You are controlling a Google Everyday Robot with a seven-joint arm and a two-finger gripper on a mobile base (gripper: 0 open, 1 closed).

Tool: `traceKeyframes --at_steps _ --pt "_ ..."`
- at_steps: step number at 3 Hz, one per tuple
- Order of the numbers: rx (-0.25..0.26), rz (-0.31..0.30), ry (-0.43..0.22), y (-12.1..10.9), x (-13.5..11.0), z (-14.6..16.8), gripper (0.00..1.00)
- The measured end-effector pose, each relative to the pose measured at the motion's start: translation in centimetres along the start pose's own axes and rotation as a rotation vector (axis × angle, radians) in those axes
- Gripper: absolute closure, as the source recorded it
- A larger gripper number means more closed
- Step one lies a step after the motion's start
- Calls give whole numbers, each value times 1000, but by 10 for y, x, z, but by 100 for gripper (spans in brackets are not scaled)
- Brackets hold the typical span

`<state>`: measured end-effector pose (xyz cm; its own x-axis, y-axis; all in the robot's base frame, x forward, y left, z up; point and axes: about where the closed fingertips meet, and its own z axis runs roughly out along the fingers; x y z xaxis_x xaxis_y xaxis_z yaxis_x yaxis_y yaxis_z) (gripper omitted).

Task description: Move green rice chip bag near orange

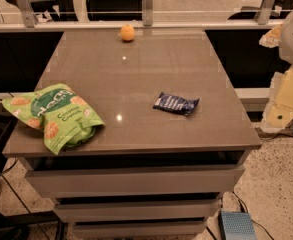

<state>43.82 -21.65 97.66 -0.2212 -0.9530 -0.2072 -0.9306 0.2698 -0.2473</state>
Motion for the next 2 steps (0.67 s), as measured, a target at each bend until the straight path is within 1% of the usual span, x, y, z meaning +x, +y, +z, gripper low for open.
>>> traceKeyframes --at_steps 1,2 --pt "0 0 0 0 0 0 0" --pt "6 -7 -19 -7 -4 1 0"
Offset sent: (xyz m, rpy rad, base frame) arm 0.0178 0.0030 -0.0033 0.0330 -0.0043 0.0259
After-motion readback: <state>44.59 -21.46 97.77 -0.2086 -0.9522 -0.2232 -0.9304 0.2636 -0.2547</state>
